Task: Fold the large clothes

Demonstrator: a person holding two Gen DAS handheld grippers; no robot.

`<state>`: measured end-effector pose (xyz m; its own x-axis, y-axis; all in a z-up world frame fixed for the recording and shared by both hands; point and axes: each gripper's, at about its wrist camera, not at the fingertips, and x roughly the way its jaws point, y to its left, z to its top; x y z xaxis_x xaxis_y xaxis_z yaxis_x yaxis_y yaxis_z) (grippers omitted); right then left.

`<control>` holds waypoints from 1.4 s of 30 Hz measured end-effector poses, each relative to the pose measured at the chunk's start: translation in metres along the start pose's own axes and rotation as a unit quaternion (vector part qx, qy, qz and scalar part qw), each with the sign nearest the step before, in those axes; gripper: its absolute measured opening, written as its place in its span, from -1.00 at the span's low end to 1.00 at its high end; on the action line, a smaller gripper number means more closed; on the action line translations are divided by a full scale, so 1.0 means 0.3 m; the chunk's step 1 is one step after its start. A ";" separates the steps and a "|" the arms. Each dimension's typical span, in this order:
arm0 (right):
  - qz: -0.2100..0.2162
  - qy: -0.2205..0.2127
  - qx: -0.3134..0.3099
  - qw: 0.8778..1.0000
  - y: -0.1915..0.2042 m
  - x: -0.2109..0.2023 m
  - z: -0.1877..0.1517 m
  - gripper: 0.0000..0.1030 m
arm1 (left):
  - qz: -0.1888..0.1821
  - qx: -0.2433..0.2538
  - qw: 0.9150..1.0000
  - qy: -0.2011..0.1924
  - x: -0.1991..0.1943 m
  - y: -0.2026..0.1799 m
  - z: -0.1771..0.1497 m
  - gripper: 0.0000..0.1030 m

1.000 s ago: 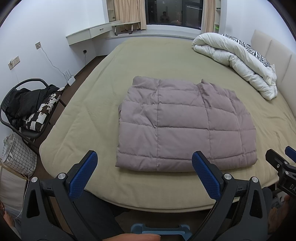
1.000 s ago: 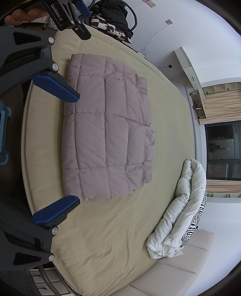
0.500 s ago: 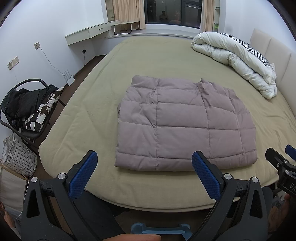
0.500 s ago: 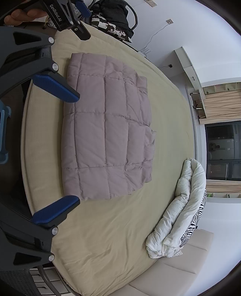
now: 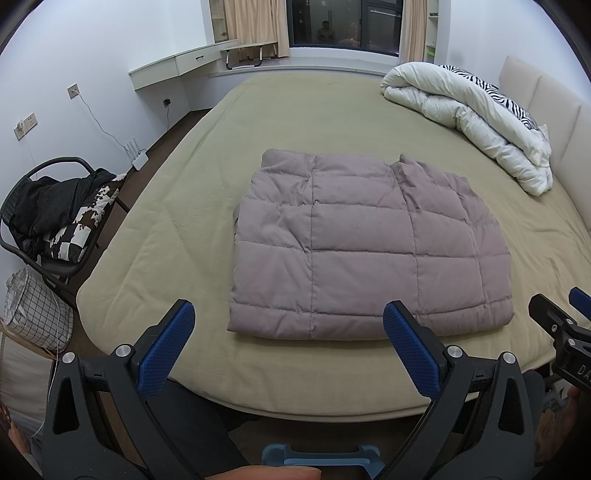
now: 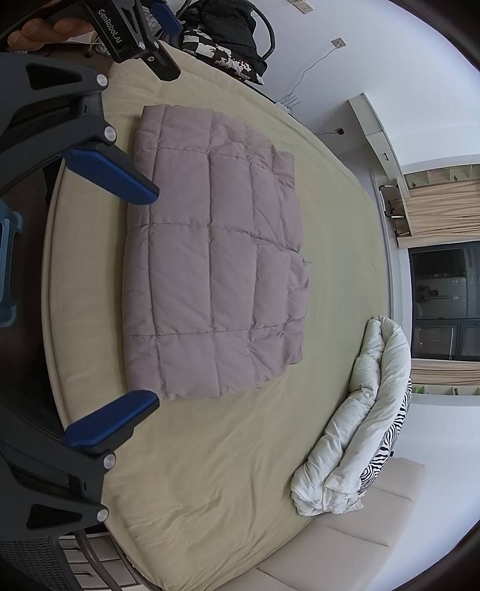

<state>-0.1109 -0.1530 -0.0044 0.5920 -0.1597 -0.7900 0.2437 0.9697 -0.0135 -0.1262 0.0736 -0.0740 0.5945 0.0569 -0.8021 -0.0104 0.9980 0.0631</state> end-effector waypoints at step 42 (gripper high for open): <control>0.000 0.004 -0.001 1.000 -0.010 0.013 -0.016 1.00 | -0.004 0.004 1.000 0.003 0.016 0.020 -0.011 1.00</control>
<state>-0.1130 -0.1555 -0.0102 0.5854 -0.1582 -0.7952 0.2417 0.9702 -0.0151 -0.1259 0.0799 -0.0794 0.5893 0.0488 -0.8064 0.0017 0.9981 0.0616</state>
